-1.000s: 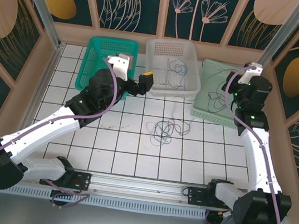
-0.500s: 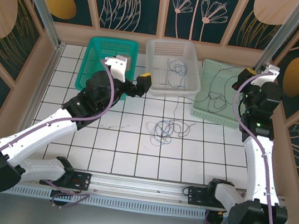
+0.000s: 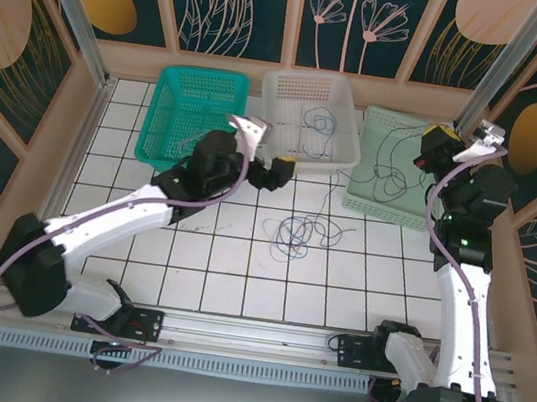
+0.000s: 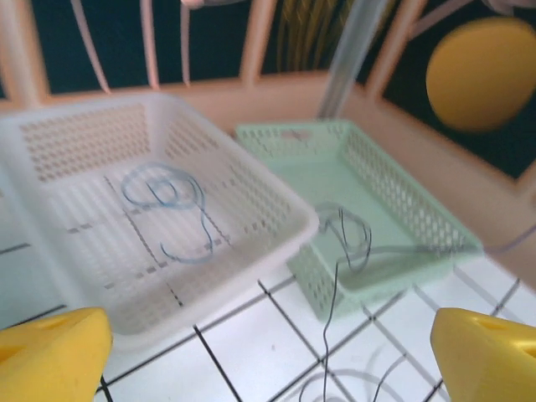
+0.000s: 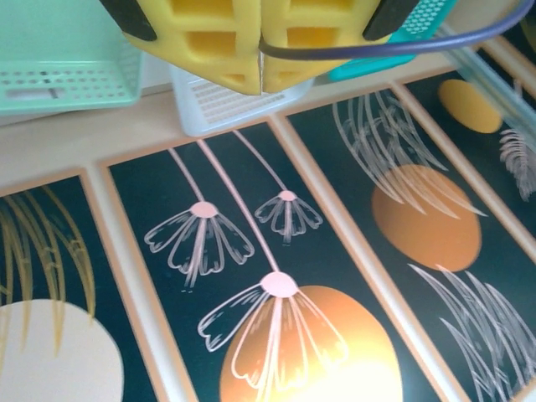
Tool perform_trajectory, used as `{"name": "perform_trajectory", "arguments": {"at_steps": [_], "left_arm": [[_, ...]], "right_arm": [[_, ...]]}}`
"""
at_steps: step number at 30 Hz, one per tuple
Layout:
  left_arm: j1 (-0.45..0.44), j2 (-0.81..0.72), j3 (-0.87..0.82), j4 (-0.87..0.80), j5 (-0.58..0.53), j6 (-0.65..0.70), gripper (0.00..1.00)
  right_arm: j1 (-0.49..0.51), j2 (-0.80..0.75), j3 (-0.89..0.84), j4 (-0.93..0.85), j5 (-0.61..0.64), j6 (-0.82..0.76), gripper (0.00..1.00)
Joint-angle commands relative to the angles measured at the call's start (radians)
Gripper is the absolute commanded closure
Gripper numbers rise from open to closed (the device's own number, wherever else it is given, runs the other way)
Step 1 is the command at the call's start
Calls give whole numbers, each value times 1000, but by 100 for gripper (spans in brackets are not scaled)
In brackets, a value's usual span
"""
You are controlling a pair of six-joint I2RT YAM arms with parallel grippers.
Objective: Untangle the cables
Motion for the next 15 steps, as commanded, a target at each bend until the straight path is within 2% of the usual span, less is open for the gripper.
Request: {"name": "perform_trajectory", "arguments": {"at_steps": [1,4,7,15], "left_arm": [[0,66,34,83,160,152,3],[-1,136,54,115,232,245,3],[-7,229,127,61,272,304,4],[-42,435,271,56,323,360,6]], "right_arm": [[-2,-25,37,34,-75,77,100],[-3,-26,49,5,-76,76,100],[-3,-31,41,-2,-76,80,100],[-3,-30,45,3,-81,91,100]]}}
